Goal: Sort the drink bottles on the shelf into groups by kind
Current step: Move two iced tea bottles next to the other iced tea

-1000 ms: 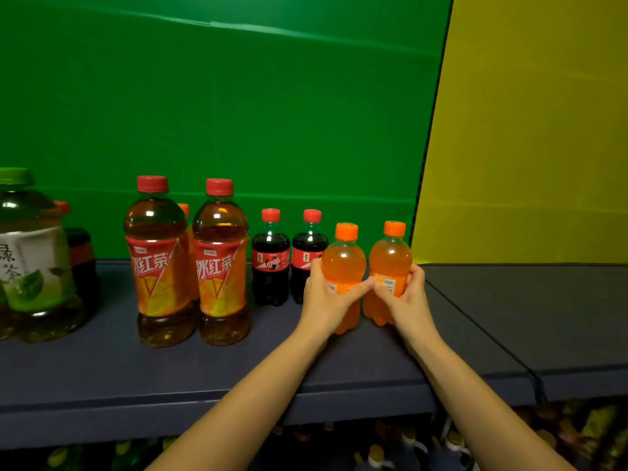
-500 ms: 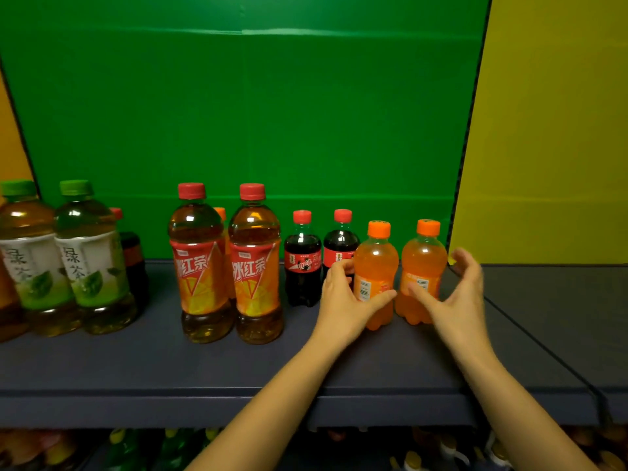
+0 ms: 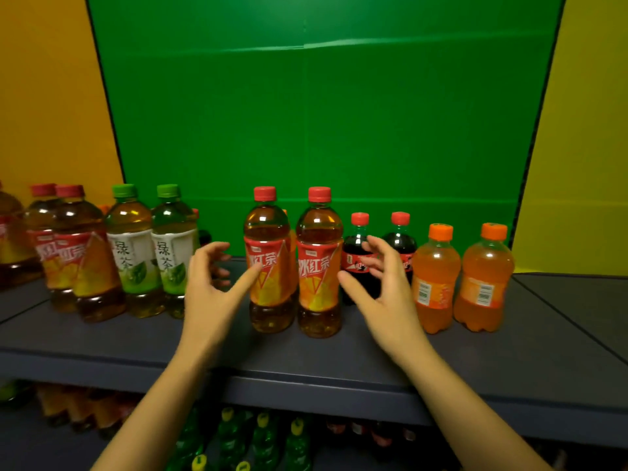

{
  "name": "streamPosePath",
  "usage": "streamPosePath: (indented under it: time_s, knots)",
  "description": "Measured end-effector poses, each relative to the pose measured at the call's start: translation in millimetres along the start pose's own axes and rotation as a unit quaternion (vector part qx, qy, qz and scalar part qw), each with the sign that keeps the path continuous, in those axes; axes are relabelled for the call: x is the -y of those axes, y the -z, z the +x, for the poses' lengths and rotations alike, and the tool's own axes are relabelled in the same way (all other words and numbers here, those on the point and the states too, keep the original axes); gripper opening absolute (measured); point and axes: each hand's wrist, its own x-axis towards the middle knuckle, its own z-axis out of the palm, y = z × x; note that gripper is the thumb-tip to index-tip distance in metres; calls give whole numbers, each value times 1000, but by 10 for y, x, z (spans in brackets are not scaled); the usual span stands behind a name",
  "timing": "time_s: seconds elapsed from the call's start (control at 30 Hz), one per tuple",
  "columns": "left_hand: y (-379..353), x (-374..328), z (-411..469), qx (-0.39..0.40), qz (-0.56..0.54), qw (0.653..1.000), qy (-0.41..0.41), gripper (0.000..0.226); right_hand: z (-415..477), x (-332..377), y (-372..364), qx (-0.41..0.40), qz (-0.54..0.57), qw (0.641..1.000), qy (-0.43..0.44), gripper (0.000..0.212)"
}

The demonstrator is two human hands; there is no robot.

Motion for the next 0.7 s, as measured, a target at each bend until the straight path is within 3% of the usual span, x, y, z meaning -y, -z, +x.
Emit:
streamPosePath:
  time_s: [0.07,0.13,0.37,0.7]
  knots:
    - [-38,63,78,54,-31,996,64,80,52,-17,-193,24,27,998,-43,81]
    - [-113,88,121,97,-71,988,100,89,108,-40,-337,31,52,995,-75,91]
    - [-313,197,171,165,-156,966,122,71,170,-165,-571,50,76,987,-134,89]
    - [-295,221,59,65,-102,991,65,52,51,-172,-551,13,104,989,-100,70]
